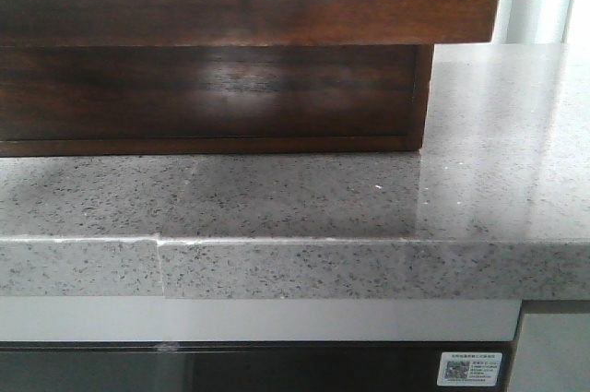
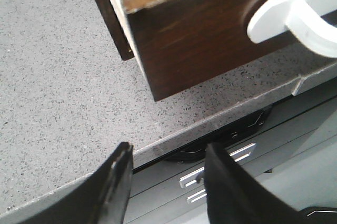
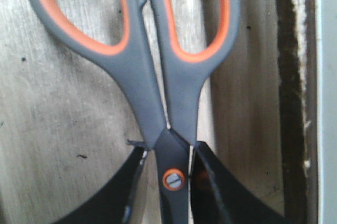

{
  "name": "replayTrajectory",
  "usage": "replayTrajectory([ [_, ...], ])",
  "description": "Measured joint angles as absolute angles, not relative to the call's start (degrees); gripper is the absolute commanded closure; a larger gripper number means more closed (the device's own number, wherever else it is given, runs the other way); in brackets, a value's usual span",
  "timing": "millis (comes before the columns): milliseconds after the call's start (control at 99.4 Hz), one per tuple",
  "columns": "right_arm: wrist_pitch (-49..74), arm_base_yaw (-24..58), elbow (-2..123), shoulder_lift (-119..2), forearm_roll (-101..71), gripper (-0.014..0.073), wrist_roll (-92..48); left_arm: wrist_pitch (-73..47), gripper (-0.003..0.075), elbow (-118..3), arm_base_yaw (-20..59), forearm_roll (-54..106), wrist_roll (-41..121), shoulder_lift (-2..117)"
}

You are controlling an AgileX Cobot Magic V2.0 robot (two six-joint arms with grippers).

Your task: Put scissors in drawer with both arms

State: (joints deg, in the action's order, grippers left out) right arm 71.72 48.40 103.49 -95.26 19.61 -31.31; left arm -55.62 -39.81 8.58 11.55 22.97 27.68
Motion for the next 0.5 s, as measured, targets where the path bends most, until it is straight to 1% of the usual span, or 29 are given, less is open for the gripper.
replayTrajectory([
  [50, 71.72, 48.4, 103.49, -95.26, 19.61, 0.0398, -31.31, -55.62, 0.0428, -39.81, 8.58, 11.55, 22.97, 27.68],
  [302, 71.72, 48.4, 106.78, -95.35, 19.73, 0.0404, -30.23, -55.62, 0.0428, -39.81, 8.58, 11.55, 22.97, 27.68],
  [503, 71.75, 47.98, 109.14, -91.42, 19.73, 0.0404, -22.67, -55.59, 0.0428, -39.81, 8.58, 11.55, 22.97, 27.68],
])
